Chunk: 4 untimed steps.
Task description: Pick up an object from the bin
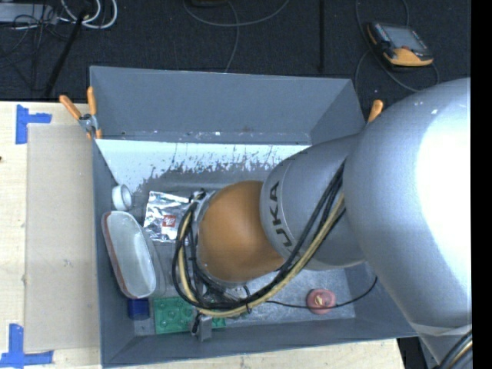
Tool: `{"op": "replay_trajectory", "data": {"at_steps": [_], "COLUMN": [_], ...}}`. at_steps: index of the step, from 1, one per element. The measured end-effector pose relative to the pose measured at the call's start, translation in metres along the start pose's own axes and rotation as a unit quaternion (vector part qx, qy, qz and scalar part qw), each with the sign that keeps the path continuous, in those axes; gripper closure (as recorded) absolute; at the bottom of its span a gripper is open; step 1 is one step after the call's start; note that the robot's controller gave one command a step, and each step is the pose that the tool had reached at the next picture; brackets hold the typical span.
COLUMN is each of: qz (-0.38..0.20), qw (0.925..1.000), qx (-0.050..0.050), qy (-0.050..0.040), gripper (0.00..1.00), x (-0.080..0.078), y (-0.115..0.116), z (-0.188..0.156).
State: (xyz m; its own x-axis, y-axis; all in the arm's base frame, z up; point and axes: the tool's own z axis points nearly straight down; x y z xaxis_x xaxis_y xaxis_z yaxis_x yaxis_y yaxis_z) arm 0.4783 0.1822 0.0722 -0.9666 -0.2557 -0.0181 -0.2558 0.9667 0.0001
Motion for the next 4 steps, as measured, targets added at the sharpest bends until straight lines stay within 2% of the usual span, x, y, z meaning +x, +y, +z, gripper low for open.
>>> {"op": "replay_trajectory", "data": {"at_steps": [1,2,3,4], "qz": [-0.054,0.012,0.157,0.248], "qw": [0.9985,0.9999,0.9876,0.9687], "qx": [0.002,0.001,0.001,0.002], "qy": [0.0103,0.0104,0.0076,0.0090], "gripper": [0.00,0.00,0.00,0.00], "x": [-0.007,-0.005,-0.001,-0.039], "y": [0.050,0.031,0.013,0.047], "z": [-0.028,-0.027,0.002,0.004]}}
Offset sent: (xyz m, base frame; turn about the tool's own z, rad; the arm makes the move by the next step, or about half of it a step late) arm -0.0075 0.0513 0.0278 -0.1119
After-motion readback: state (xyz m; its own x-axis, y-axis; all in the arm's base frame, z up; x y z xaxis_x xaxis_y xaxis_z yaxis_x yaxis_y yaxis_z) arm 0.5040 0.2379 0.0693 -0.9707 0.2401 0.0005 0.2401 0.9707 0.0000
